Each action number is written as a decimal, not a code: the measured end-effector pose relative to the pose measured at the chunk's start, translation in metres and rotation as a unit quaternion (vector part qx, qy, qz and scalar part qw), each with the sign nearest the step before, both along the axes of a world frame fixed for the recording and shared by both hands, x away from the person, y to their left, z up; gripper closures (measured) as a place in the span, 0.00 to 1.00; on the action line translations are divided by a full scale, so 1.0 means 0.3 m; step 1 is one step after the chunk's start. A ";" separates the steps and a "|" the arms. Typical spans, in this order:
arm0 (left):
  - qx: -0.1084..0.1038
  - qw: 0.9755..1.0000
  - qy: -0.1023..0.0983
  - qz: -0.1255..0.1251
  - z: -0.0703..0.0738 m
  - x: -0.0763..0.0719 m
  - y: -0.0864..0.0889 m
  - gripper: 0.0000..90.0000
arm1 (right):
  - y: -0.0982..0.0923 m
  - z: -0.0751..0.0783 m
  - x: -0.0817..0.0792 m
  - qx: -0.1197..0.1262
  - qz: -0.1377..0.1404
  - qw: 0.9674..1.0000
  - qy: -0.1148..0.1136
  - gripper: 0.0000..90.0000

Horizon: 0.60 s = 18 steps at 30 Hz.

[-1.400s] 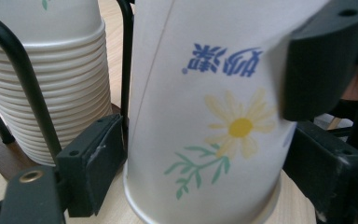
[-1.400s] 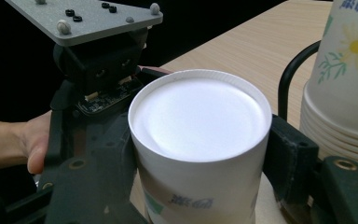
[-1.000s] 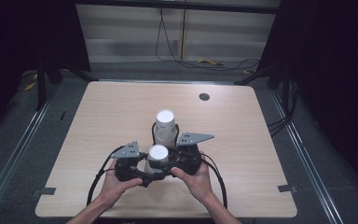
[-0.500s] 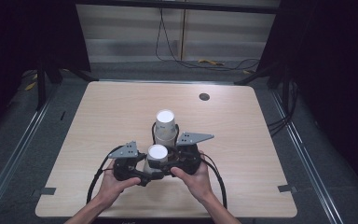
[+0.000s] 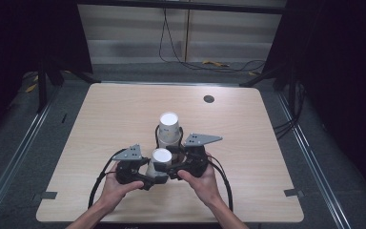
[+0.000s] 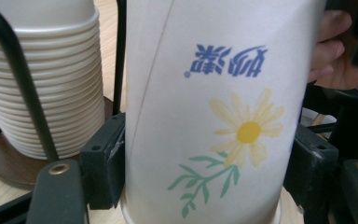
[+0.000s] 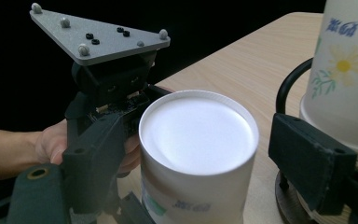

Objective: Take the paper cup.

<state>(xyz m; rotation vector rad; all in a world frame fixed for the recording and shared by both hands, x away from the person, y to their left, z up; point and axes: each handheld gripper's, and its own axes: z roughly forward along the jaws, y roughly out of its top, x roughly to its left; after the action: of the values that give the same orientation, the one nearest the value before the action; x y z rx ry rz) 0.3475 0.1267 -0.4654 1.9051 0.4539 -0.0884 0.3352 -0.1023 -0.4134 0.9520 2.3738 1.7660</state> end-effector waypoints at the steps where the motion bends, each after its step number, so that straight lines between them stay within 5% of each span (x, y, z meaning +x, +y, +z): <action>1: 0.002 1.000 0.002 0.003 0.001 0.001 0.004 0.30 | -0.007 0.002 0.002 0.001 -0.003 1.000 0.000 0.21; 18: 0.022 0.999 0.035 0.001 0.016 0.018 0.042 0.30 | -0.054 0.021 0.006 -0.004 0.012 1.000 0.002 0.21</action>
<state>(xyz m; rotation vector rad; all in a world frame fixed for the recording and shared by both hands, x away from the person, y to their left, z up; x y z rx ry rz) 0.3529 0.1394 -0.4607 1.9486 0.5092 -0.1460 0.3368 -0.1187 -0.4072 0.9320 2.4020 1.7640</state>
